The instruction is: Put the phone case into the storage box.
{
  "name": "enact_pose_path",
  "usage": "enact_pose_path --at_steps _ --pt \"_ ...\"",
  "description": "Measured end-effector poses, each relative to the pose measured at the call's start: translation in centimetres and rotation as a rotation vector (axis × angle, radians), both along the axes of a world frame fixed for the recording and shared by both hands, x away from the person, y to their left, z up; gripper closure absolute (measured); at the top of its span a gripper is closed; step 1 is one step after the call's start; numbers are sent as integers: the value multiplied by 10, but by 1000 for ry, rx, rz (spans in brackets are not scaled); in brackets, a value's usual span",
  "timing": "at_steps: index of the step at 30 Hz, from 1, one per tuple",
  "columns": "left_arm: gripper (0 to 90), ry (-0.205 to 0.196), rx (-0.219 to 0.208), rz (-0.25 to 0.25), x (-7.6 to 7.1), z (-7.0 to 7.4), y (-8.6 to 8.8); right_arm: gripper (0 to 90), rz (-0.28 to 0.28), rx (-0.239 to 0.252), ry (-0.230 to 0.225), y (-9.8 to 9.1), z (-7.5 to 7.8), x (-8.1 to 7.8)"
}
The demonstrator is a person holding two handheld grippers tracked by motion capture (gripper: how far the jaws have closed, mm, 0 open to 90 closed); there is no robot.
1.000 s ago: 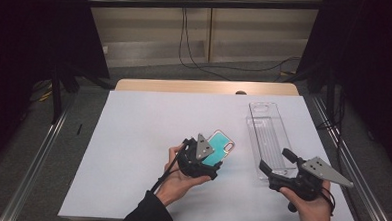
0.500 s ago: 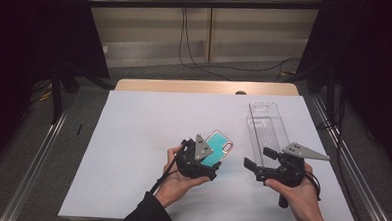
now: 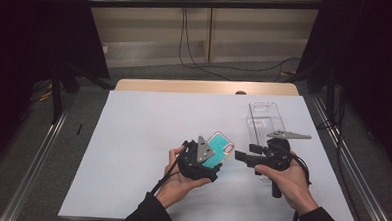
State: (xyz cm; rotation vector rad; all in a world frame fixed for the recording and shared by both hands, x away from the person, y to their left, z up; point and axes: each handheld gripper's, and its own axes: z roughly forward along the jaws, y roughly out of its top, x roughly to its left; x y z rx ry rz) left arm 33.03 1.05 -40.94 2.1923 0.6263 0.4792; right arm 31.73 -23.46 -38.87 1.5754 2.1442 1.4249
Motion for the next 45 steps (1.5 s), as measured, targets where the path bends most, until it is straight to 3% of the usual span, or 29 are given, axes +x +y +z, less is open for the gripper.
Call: enact_pose_path --at_steps 7,20,42,45 --pt "169 -6 2 5 0 -1 -1 435 -1 8 58 7 2 12" --pt "169 -16 5 14 2 -2 0 540 -28 0 126 20 1 25" --pt "168 -26 -7 34 4 -2 -4 638 -64 8 156 32 -4 33" --pt "169 -31 6 31 4 -2 -4 659 -64 0 161 34 -5 34"
